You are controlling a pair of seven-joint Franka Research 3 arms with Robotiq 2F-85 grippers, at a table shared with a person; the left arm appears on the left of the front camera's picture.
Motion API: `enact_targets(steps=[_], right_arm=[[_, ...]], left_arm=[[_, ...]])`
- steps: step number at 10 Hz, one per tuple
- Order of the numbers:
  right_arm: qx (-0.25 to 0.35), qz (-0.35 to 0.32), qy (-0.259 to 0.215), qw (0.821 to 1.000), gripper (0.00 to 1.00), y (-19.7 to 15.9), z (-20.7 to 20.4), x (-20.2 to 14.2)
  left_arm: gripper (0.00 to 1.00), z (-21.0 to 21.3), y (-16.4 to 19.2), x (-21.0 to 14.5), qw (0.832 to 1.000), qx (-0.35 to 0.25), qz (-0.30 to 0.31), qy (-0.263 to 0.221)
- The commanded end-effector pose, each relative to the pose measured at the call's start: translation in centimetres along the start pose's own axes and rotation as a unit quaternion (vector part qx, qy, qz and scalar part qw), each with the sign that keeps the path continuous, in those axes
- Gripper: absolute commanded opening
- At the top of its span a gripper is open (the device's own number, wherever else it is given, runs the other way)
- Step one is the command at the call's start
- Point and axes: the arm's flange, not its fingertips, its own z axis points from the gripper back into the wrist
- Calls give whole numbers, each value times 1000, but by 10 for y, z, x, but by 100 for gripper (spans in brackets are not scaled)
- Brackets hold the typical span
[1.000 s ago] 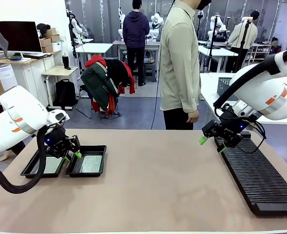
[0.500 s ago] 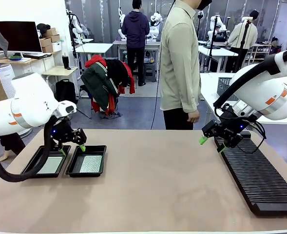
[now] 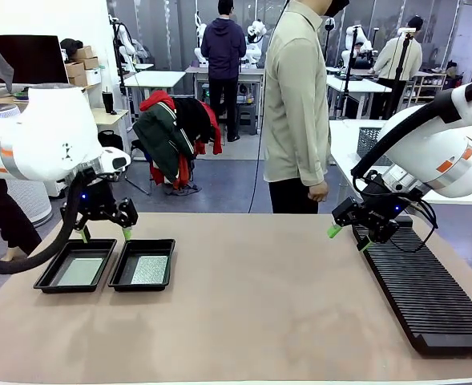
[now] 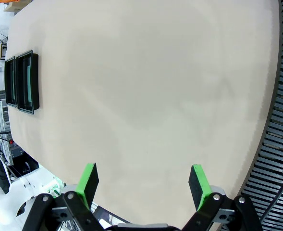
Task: Inspect and transfer BCBs to ESD trays.
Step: Pick up the ESD tray and place it on the left side of the table.
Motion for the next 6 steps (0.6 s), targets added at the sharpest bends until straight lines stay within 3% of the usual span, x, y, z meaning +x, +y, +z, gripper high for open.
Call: enact_targets(steps=[1, 6], right_arm=[[-11, -8, -2, 1000, 100, 2, -1, 1], [-11, -8, -2, 1000, 100, 2, -1, 1]], left_arm=[[100, 12, -7, 0, 1000, 22, 6, 9], [100, 19, -10, -1, 1000, 9, -6, 5]])
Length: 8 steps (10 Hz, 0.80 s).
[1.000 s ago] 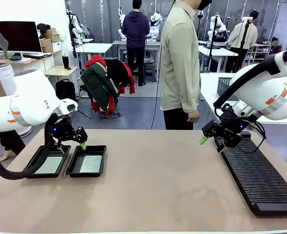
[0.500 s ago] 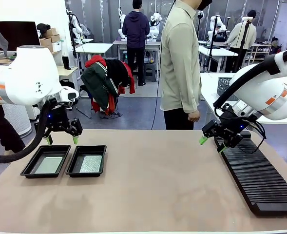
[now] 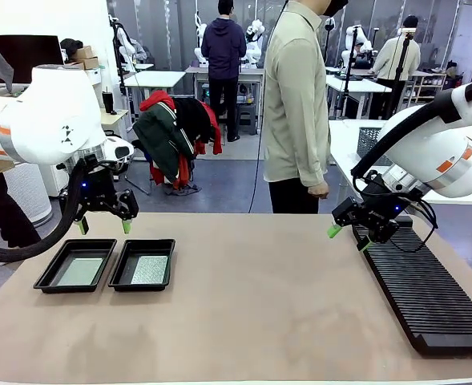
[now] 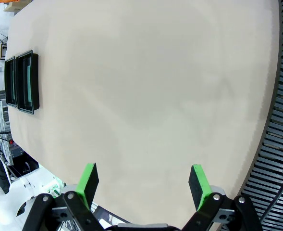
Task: Inspect and transfer BCBs to ESD trays.
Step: Pick up the ESD tray and place it on the left side of the table.
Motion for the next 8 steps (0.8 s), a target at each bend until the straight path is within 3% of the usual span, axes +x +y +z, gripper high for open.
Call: enact_targets(steps=[1, 8], right_arm=[[-11, -8, -2, 1000, 100, 2, -1, 1], [-11, -8, -2, 1000, 100, 2, -1, 1]], left_arm=[[100, -1, 1, 0, 1000, 0, 1, -1], [100, -1, 1, 0, 1000, 0, 1, -1]])
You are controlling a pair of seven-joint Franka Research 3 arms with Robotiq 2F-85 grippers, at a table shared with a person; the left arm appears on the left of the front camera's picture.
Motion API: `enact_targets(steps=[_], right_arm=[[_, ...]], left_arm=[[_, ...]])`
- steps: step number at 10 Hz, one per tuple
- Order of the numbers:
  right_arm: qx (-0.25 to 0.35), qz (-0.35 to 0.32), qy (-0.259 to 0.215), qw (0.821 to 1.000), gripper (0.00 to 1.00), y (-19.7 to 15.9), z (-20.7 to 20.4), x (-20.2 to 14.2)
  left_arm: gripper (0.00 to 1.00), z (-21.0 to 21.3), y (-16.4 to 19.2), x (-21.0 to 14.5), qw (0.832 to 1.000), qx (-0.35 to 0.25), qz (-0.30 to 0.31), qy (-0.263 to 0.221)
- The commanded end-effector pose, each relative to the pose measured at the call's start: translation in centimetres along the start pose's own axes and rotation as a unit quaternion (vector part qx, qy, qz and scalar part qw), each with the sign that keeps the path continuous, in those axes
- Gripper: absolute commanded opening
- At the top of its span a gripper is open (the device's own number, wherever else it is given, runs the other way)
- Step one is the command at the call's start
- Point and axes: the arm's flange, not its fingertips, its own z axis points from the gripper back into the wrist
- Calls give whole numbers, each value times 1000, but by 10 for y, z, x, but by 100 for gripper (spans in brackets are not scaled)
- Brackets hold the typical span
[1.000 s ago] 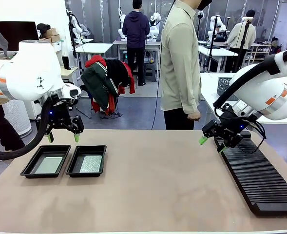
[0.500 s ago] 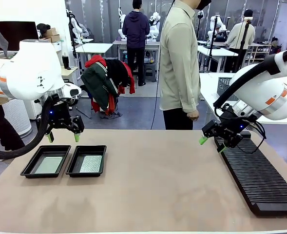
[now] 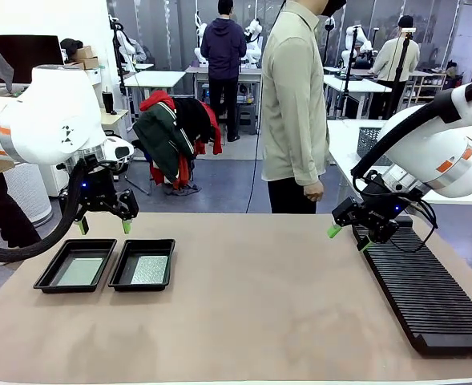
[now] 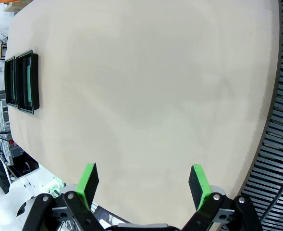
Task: Inspect and transfer BCBs to ESD trays.
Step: Pick up the ESD tray and place it on the left side of the table.
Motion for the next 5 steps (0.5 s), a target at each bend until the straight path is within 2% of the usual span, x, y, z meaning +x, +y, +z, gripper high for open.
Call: enact_targets(steps=[1, 5], right_arm=[[-11, -8, -2, 1000, 100, 2, -1, 1], [-11, -8, -2, 1000, 100, 2, -1, 1]], left_arm=[[100, -1, 1, 0, 1000, 0, 1, -1], [100, -1, 1, 0, 1000, 0, 1, -1]])
